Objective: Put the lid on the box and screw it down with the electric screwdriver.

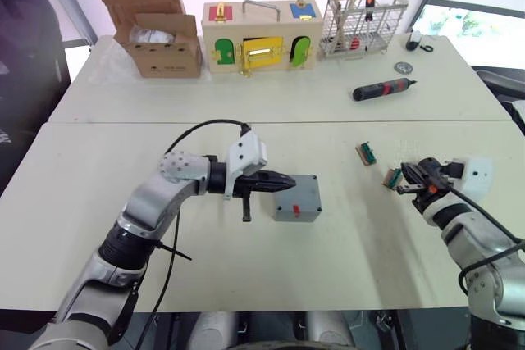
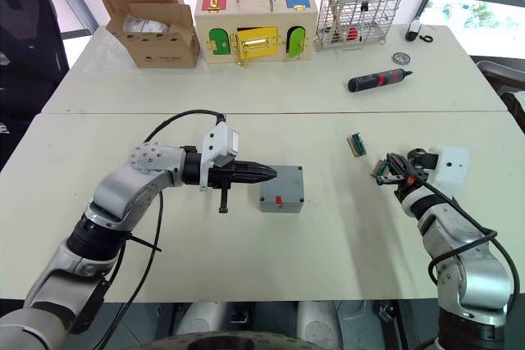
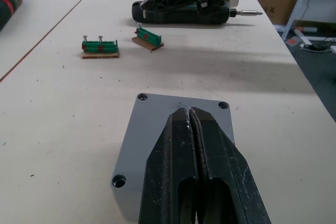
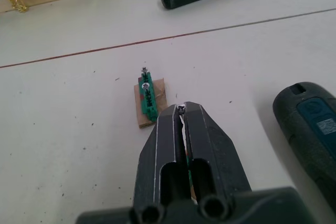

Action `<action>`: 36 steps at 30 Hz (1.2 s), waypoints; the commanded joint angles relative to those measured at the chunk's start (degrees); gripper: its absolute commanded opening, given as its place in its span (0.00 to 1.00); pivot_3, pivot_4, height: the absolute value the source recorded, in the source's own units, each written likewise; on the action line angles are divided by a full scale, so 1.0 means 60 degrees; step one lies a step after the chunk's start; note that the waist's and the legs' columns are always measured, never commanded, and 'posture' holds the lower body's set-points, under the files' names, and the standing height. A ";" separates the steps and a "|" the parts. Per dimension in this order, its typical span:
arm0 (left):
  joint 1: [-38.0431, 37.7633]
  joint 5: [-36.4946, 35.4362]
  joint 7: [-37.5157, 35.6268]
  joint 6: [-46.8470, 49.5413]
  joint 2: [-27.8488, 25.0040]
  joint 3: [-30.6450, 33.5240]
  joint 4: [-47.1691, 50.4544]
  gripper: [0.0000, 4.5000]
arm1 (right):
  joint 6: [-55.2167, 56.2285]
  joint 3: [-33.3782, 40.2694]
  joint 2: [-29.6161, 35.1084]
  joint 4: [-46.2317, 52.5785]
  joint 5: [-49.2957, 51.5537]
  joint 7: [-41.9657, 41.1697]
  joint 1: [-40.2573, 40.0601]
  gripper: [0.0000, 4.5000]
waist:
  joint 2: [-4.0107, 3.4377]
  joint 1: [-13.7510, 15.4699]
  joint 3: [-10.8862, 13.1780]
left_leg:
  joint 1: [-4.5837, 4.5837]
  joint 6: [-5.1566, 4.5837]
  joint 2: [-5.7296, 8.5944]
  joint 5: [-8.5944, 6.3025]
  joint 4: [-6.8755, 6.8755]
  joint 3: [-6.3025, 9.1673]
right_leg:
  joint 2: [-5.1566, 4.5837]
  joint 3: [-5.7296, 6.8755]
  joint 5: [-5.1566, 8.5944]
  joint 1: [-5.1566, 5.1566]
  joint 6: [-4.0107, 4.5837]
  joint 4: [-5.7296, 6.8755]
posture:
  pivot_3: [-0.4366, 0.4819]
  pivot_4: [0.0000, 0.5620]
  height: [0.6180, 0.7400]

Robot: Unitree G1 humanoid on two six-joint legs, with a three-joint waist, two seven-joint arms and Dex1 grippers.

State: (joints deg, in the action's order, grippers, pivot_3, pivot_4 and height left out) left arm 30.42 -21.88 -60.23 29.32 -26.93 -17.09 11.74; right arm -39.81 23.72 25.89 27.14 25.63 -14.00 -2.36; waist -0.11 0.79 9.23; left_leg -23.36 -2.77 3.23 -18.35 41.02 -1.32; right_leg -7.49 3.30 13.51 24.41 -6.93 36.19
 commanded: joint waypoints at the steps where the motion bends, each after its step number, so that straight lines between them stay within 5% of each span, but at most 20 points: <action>1: 0.0176 -0.0015 -0.0244 -0.0234 -0.0189 0.0240 -0.0150 0.00 | -0.0075 0.0337 0.0410 0.1002 0.0508 -0.0317 0.0266 0.00 | 0.0000 -0.0005 0.0000 | 0.0000 0.0000 0.0000 0.0000 0.0000 0.0000 | 0.0000 0.0000 0.0000 0.0001 0.0000 0.0000 | 0.48 0.27 0.62; 6: 0.0243 -0.0138 -0.0791 -0.0168 -0.0897 0.0521 -0.0270 0.00 | -0.0851 -0.0292 0.1108 0.2138 0.1922 -0.1417 0.0420 0.00 | -0.0002 -0.0010 0.0002 | 0.0000 -0.0001 -0.0005 0.0000 -0.0003 0.0001 | 0.0006 0.0000 0.0000 0.0005 0.0000 0.0000 | 0.48 0.27 0.62; 14: -0.0034 -0.0273 -0.1273 0.0128 -0.1901 0.0769 0.0303 0.00 | -0.0788 -0.2121 0.1664 0.2564 0.1901 -0.2319 0.0503 0.00 | 0.0000 0.0015 0.0003 | -0.0003 -0.0013 0.0001 -0.0008 0.0002 0.0001 | -0.0024 0.0001 0.0001 -0.0001 0.0001 -0.0008 | 0.48 0.27 0.62; 36: -0.0150 -0.0328 -0.0728 0.0435 -0.1804 0.0723 0.0700 0.00 | 0.0121 -0.3513 0.1260 0.1517 0.0862 -0.2446 0.1168 0.00 | 0.0000 -0.0001 0.0003 | -0.0003 -0.0013 0.0002 -0.0008 0.0004 0.0000 | -0.0019 0.0001 0.0000 0.0001 0.0000 -0.0006 | 0.48 0.27 0.62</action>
State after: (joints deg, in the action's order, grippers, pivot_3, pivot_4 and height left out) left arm 29.43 -23.23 -64.68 32.22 -37.88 -13.73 14.10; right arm -40.55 2.28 33.70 35.38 30.97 -28.45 3.76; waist -0.11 0.79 9.25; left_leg -23.38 -2.84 3.24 -18.40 41.05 -1.32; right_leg -7.60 3.31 13.50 24.42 -6.93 36.16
